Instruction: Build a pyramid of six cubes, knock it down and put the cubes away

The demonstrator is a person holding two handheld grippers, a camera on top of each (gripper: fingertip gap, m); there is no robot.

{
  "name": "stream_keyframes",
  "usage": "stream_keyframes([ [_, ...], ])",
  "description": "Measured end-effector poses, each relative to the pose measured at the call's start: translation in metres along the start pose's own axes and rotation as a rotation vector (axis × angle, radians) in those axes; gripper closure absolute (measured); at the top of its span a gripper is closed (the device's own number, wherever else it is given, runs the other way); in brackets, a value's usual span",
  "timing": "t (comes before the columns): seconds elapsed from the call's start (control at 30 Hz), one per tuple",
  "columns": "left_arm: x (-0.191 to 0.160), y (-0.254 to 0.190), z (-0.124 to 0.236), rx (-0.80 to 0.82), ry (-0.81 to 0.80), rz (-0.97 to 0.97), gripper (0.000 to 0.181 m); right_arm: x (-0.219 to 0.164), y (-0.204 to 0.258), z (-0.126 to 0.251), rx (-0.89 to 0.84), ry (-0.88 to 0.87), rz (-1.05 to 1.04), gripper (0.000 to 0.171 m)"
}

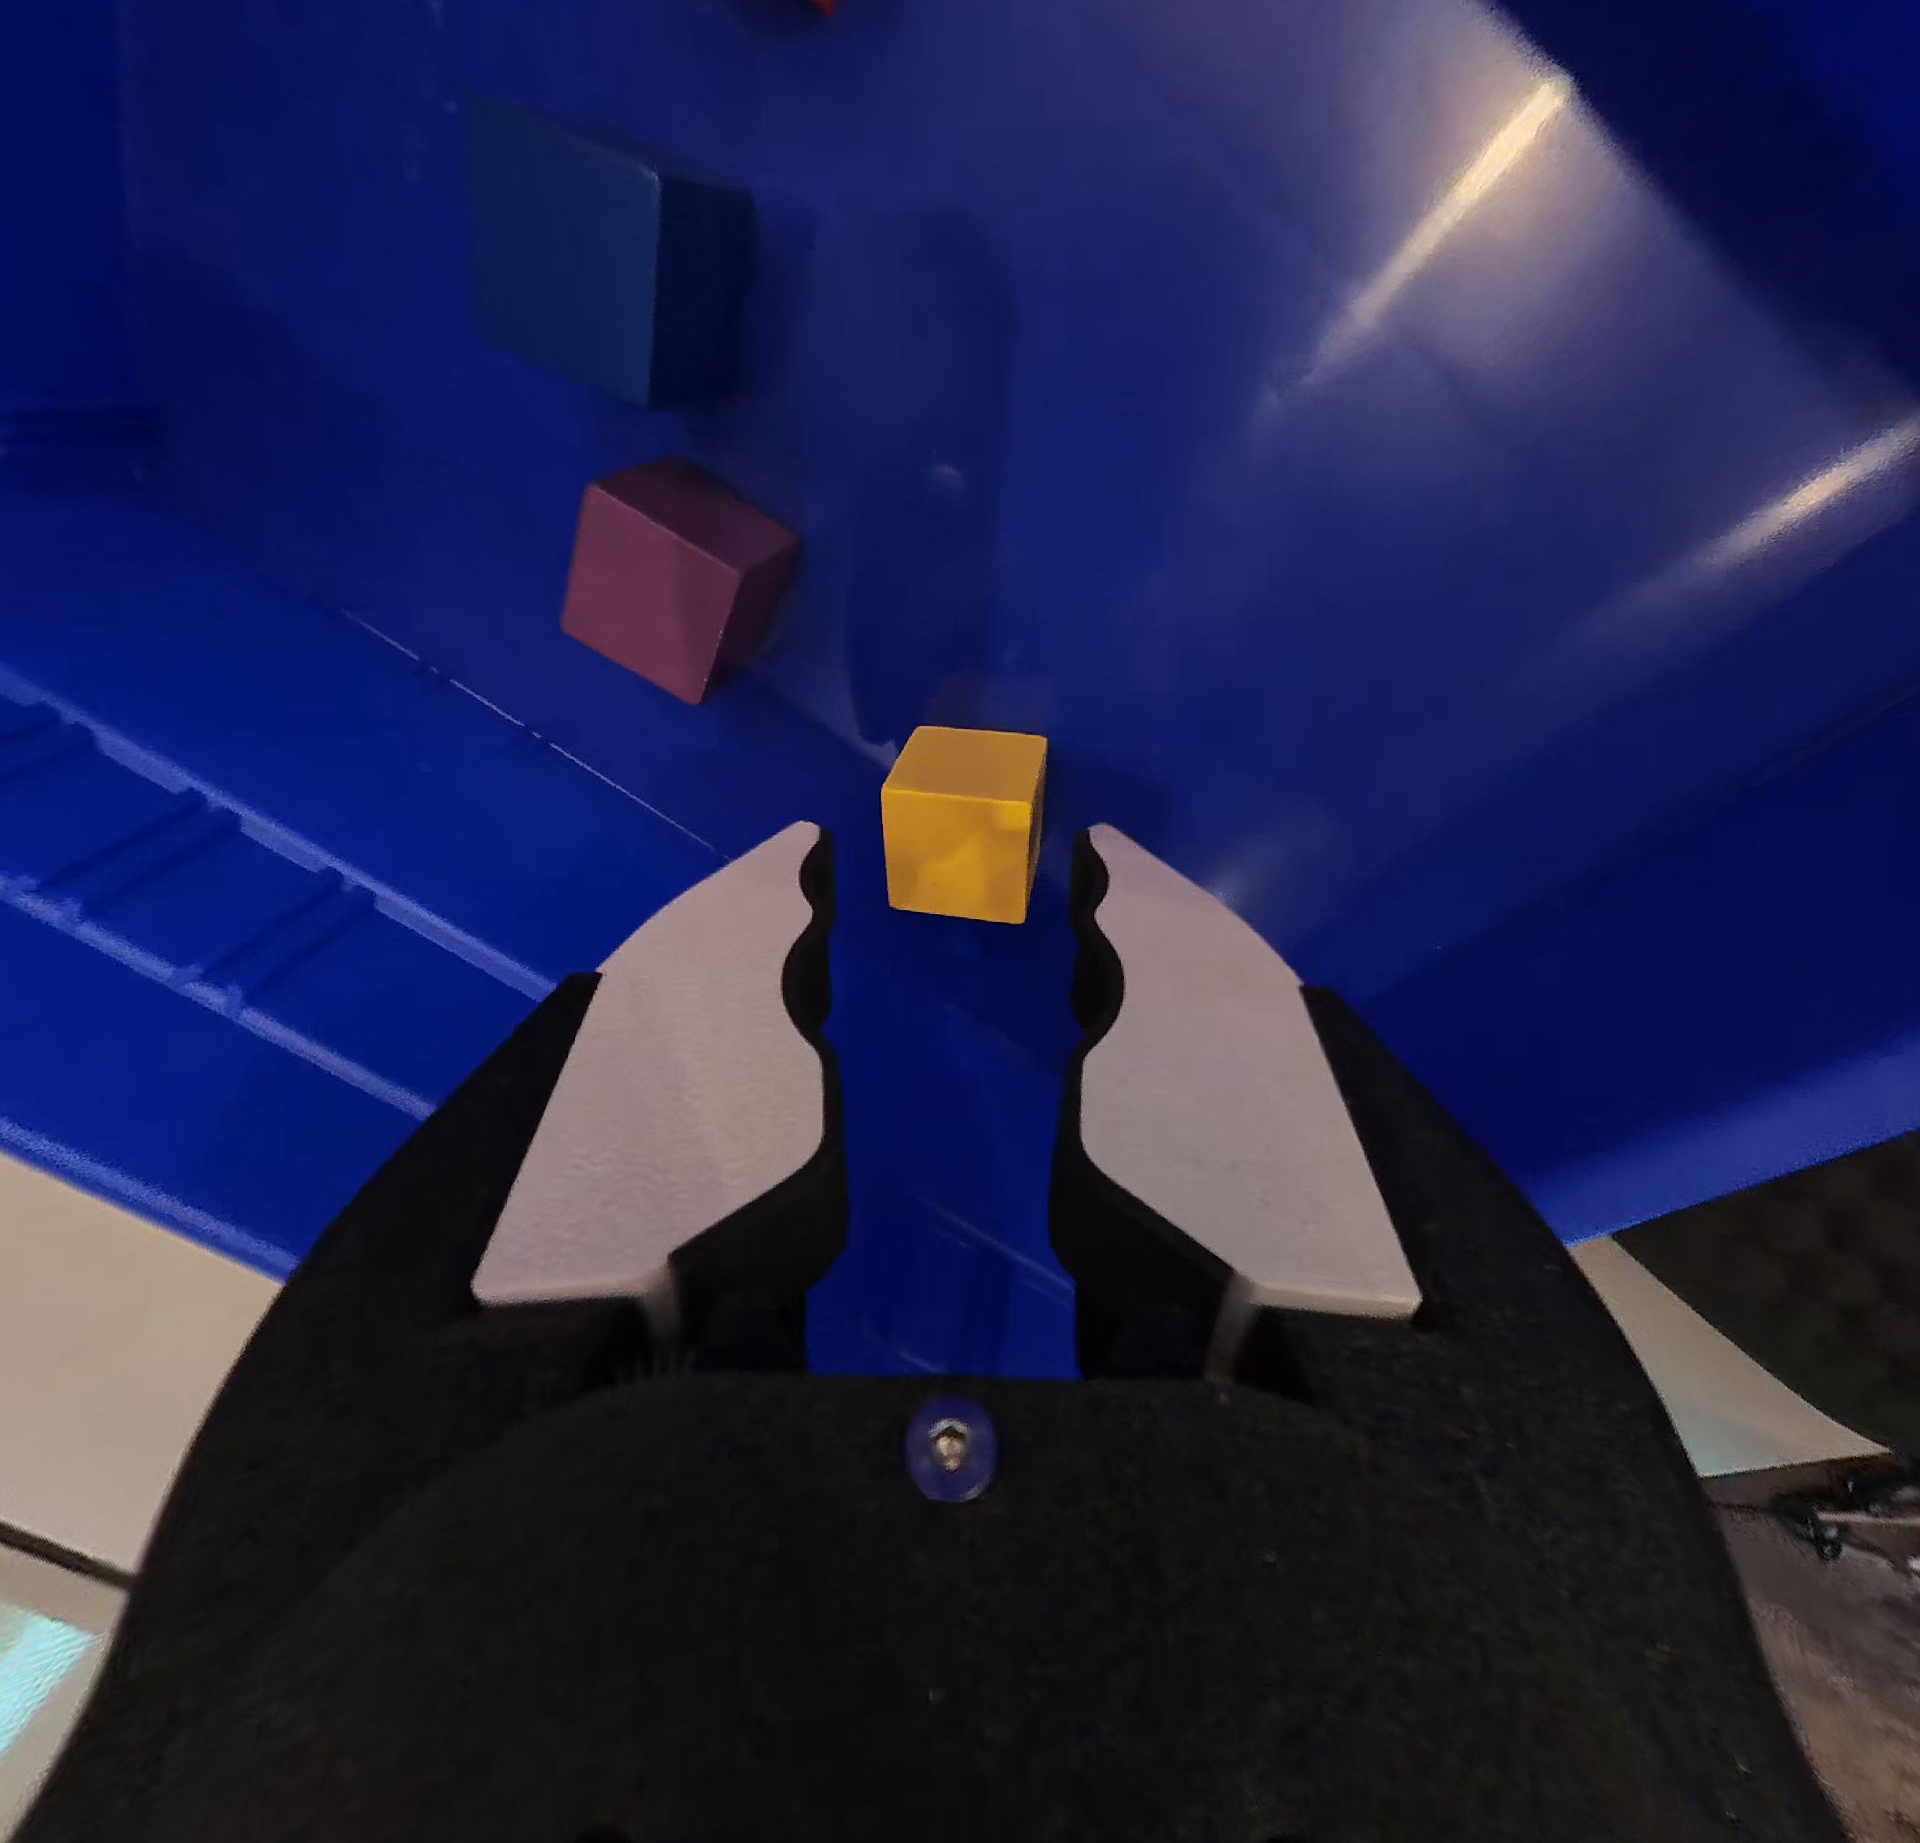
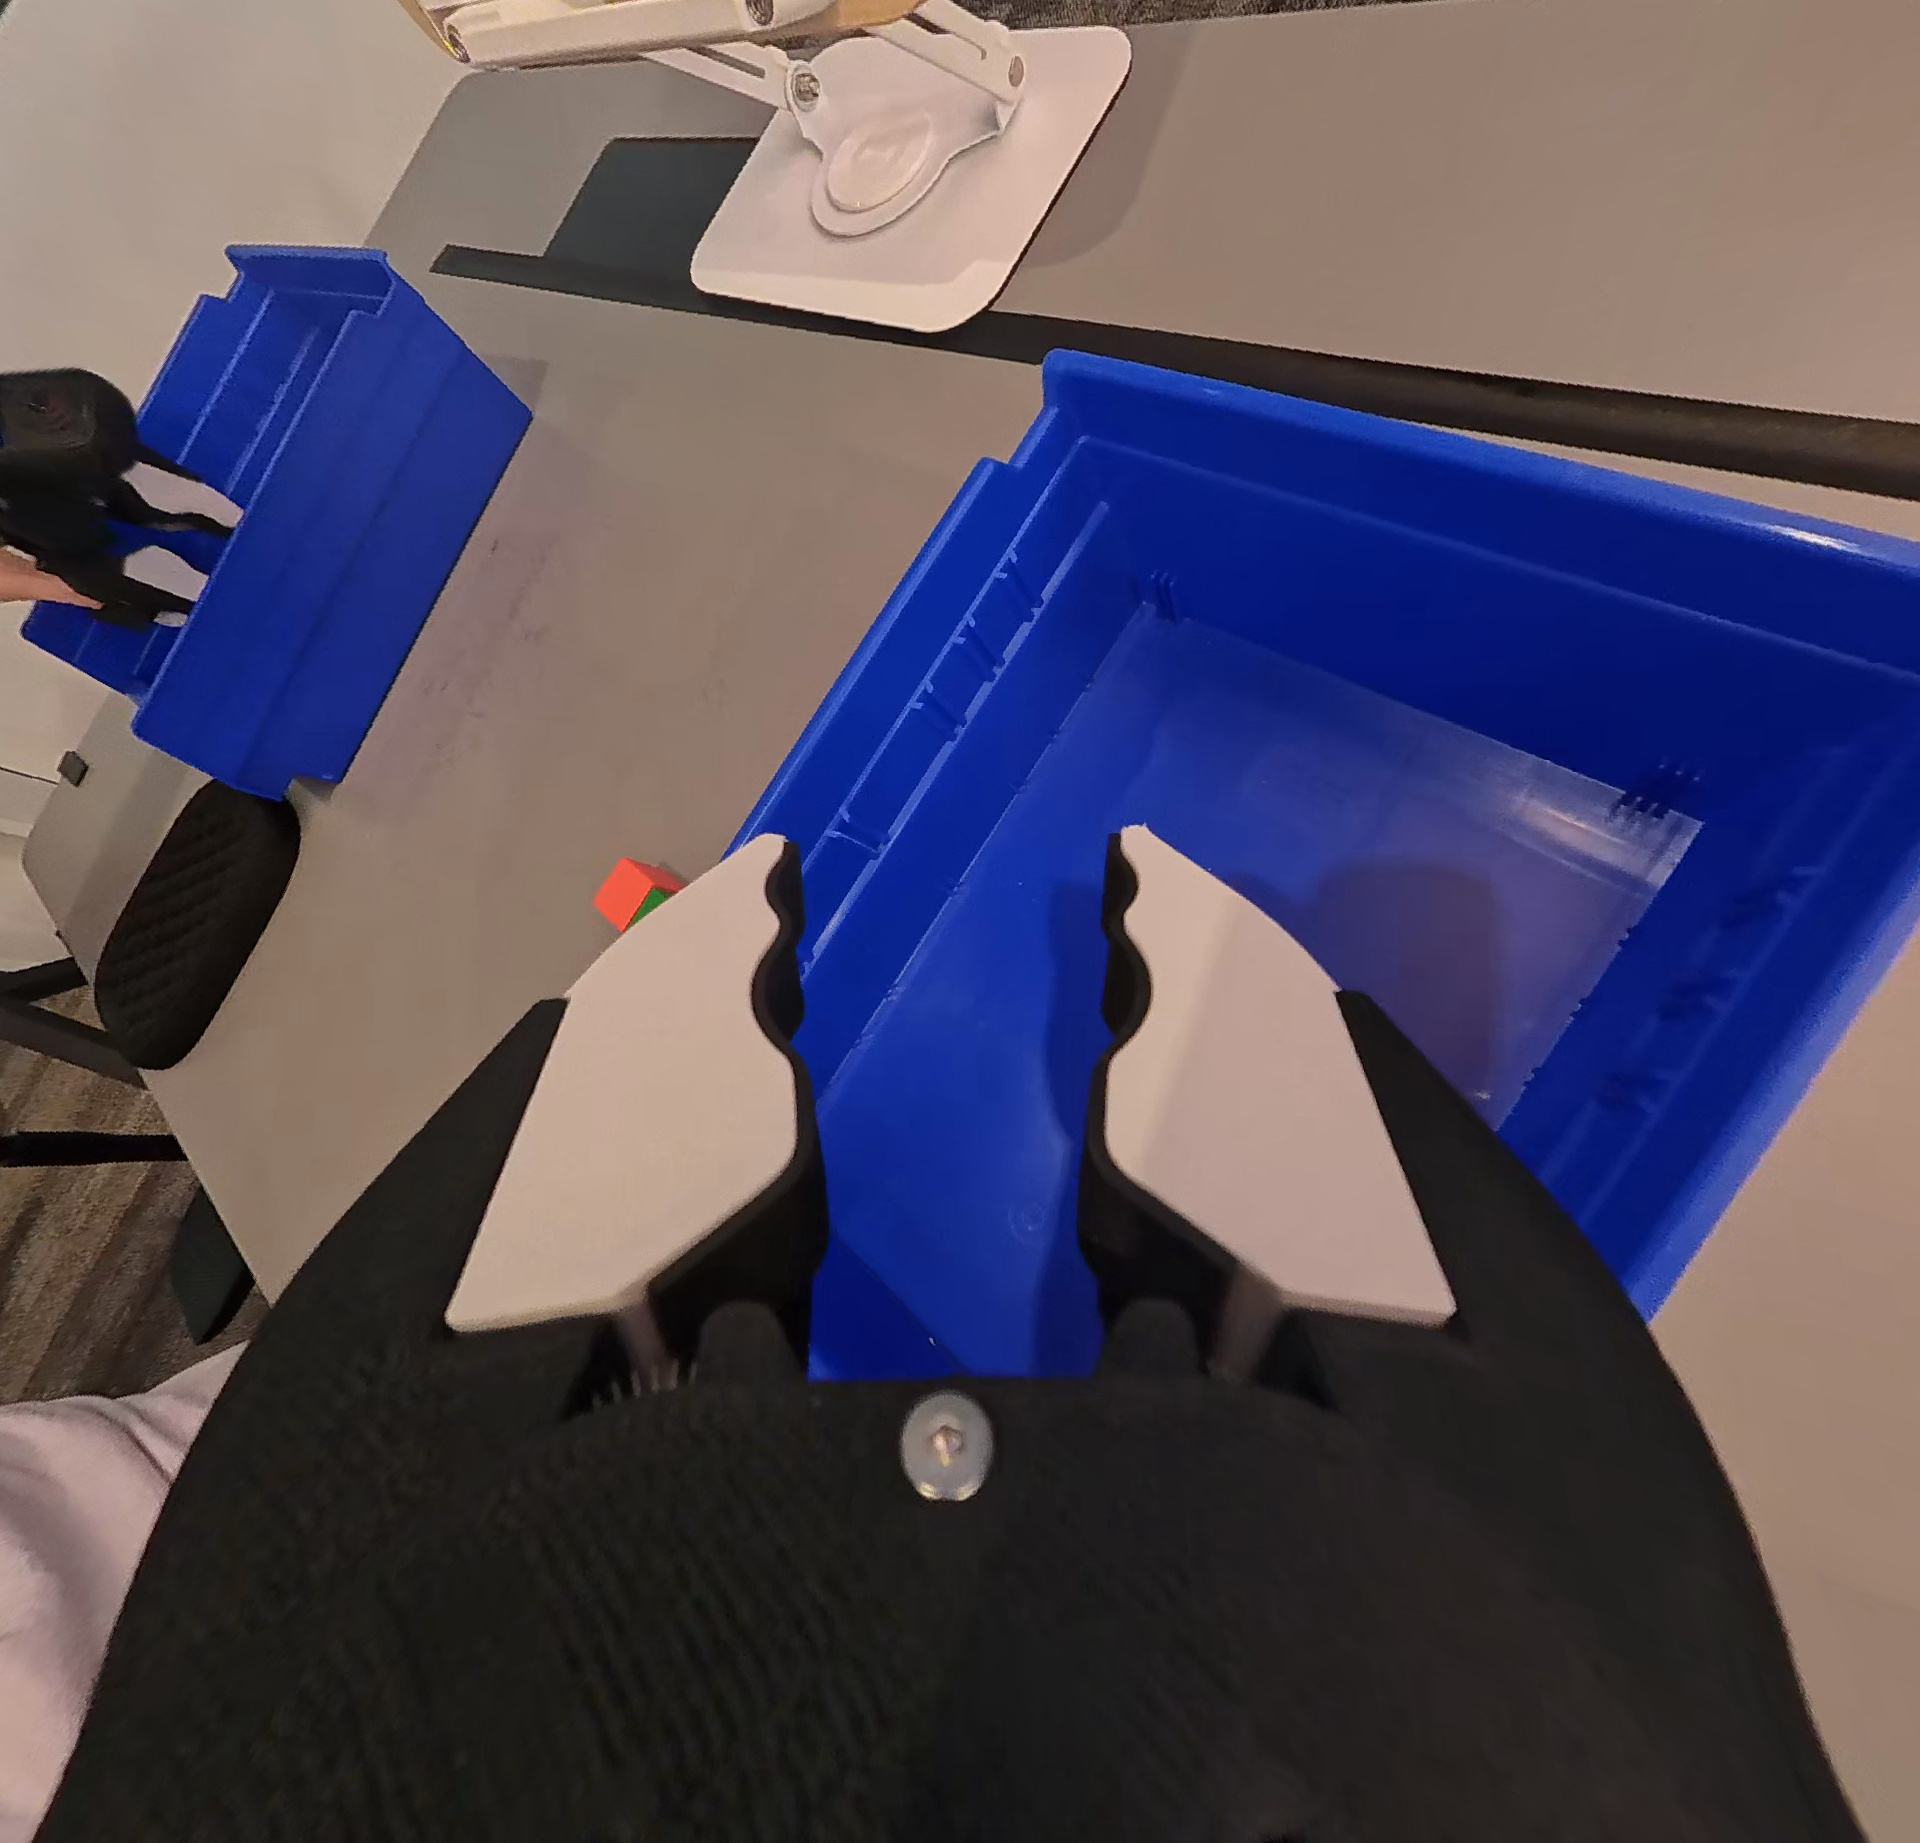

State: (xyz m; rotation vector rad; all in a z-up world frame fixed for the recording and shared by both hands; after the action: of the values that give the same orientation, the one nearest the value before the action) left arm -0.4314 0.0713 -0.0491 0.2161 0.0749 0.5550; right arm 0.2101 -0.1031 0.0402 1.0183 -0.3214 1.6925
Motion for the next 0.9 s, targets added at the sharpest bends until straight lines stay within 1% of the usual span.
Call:
stream_keyframes([
  [0.07, 0.0, -0.001, -0.003, 0.012, 0.013, -0.01, 0.139, 0.0, 0.0, -0.001, 0.003, 0.006, 0.001, 0.114],
  [0.13, 0.001, -0.001, -0.005, 0.009, 0.022, -0.013, 0.151, 0.0, 0.0, -0.002, 0.003, 0.014, 0.004, 0.114],
  [0.27, 0.001, -0.001, -0.006, -0.001, 0.013, -0.003, 0.152, -0.001, 0.0, -0.002, 0.005, 0.017, 0.005, 0.114],
  [0.37, -0.003, 0.003, 0.003, 0.015, 0.003, 0.004, 0.153, 0.0, 0.0, -0.002, 0.009, 0.017, 0.006, 0.114],
  [0.47, -0.006, 0.014, 0.032, 0.072, -0.046, 0.025, 0.153, 0.0, 0.0, -0.001, 0.011, 0.015, 0.008, 0.114],
  [0.57, 0.001, 0.016, 0.09, 0.137, -0.171, 0.021, 0.154, 0.0, -0.001, 0.0, 0.011, 0.007, 0.006, 0.114],
  [0.67, 0.026, -0.013, 0.154, 0.161, -0.352, -0.058, 0.154, 0.001, -0.001, -0.001, 0.006, 0.01, 0.005, 0.114],
  [0.73, 0.048, -0.049, 0.183, 0.157, -0.458, -0.168, 0.154, 0.001, -0.001, -0.001, 0.003, 0.016, 0.006, 0.114],
  [0.8, 0.07, -0.09, 0.193, 0.156, -0.509, -0.3, 0.154, 0.0, 0.0, -0.003, 0.001, 0.022, 0.009, 0.114],
  [0.9, 0.104, -0.149, 0.179, 0.135, -0.527, -0.448, 0.154, 0.0, 0.003, -0.003, 0.001, 0.029, 0.015, 0.114],
])
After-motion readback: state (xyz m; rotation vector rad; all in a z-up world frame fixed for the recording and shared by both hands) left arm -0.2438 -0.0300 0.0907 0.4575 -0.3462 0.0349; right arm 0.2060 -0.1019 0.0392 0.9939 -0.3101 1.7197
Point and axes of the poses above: each gripper's, where its closed fingertips meet, z back along the fingers, x out of its top, y = z × x across the jaws, the point moved 9 cm from there along z, back along the fingers, and after that the axes turned 11 degrees about z, right-handed, at the moved point
